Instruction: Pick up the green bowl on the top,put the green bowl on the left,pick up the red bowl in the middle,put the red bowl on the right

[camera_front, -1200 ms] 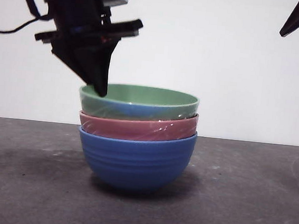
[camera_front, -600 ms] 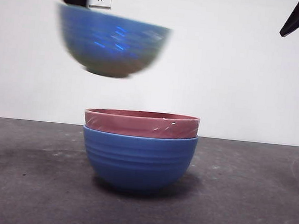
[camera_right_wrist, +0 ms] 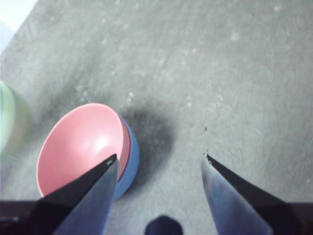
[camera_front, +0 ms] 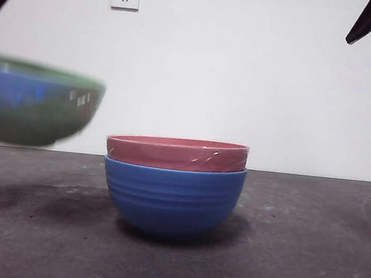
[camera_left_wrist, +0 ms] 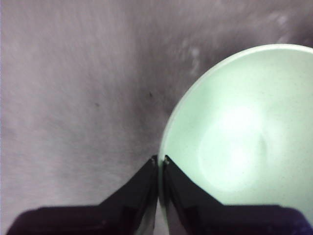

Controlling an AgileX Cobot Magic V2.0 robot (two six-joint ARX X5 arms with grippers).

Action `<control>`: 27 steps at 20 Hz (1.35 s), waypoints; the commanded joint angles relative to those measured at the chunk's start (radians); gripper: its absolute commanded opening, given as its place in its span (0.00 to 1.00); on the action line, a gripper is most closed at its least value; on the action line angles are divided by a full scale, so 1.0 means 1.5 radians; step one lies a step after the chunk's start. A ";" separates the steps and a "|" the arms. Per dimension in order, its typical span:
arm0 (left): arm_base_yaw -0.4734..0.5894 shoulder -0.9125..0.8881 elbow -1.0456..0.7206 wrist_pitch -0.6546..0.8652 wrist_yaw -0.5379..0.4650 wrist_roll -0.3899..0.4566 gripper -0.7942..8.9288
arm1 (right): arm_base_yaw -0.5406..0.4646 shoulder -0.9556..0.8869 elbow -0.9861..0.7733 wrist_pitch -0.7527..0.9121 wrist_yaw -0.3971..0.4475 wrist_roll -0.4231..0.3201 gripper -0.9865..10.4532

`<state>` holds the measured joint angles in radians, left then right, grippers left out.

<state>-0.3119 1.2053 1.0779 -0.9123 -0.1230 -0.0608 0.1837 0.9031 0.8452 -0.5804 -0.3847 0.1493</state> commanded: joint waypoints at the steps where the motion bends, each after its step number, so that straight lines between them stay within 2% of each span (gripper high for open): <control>1: 0.017 0.003 -0.064 0.082 0.039 -0.017 0.07 | 0.001 0.001 0.002 0.011 0.001 0.000 0.33; 5: 0.035 0.022 -0.125 0.155 0.071 -0.029 0.07 | 0.001 0.001 0.002 0.015 0.001 0.000 0.33; 16: 0.045 0.093 -0.143 0.194 0.064 -0.016 0.08 | 0.001 0.001 0.002 0.017 -0.002 0.005 0.34; 17: 0.047 0.093 -0.142 0.190 0.064 -0.013 0.10 | 0.001 0.002 0.002 0.020 -0.002 0.005 0.34; 20: 0.055 0.092 -0.138 0.177 0.053 -0.013 0.42 | 0.010 0.005 0.011 0.022 -0.002 0.004 0.34; 22: 0.056 0.090 -0.120 0.160 0.048 -0.011 0.44 | 0.031 0.017 0.028 0.022 -0.001 0.004 0.39; 25: 0.056 0.037 -0.107 0.154 0.052 -0.012 0.44 | 0.083 0.060 0.064 0.012 0.001 0.004 0.39; 27: 0.055 -0.028 -0.107 0.153 0.054 -0.015 0.44 | 0.136 0.107 0.100 -0.023 0.036 -0.009 0.39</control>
<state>-0.2298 1.1812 0.9169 -0.6811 -0.0418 -0.0864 0.3740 1.0512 0.9901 -0.6136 -0.3374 0.1467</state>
